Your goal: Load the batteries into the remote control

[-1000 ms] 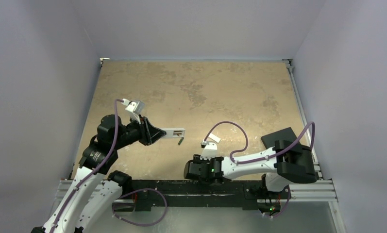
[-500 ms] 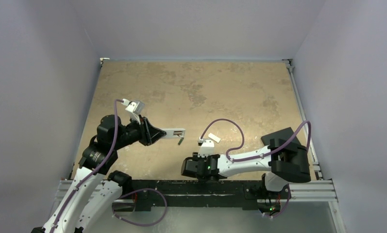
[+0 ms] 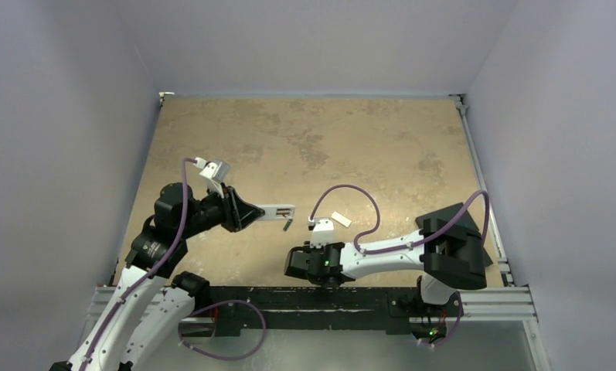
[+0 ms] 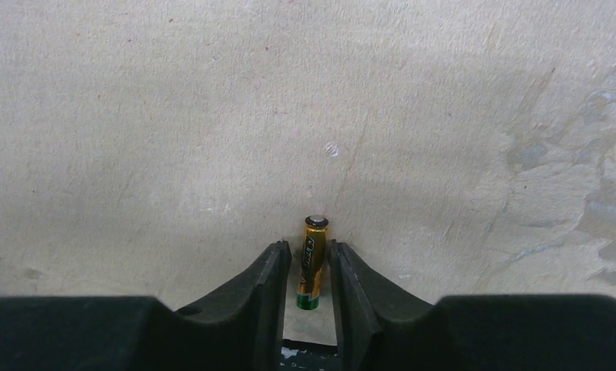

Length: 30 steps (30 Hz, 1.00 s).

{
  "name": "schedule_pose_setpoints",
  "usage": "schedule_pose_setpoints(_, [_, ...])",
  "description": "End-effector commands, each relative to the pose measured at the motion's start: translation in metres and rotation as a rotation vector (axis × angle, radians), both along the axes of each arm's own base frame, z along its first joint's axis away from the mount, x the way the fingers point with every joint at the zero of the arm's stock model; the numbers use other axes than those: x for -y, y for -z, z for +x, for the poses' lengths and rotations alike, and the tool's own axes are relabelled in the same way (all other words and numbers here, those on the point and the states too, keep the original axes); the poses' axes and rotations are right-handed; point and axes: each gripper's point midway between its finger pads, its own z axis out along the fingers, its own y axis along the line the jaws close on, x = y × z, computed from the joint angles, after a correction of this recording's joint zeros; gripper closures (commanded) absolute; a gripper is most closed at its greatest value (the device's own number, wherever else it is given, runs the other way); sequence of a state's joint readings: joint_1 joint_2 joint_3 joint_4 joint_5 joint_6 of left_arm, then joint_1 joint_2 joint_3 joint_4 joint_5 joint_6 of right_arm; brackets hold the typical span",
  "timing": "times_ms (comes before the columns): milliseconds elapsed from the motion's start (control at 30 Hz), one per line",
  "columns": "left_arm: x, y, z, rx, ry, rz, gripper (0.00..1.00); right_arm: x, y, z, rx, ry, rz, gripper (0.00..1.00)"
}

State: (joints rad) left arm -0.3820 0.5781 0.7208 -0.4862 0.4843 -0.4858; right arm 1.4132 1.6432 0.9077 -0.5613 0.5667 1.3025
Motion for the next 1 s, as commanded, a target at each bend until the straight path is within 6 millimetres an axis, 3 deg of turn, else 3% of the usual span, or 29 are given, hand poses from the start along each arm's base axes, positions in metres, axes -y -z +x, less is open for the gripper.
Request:
schedule_pose_setpoints(0, [0.003,-0.016,0.004,0.075,0.015,-0.018,1.0,0.009,-0.003,0.009,0.038,-0.032,-0.079,0.62])
schedule_pose_setpoints(333, [0.002,-0.015,0.004,0.071,0.011,-0.017,1.0,0.01,-0.006,0.005,0.019,-0.054,-0.071,0.58])
schedule_pose_setpoints(967, [0.006,-0.003,0.004,-0.002,0.01,-0.034,1.0,0.009,0.001,-0.016,-0.051,-0.102,-0.01,0.7])
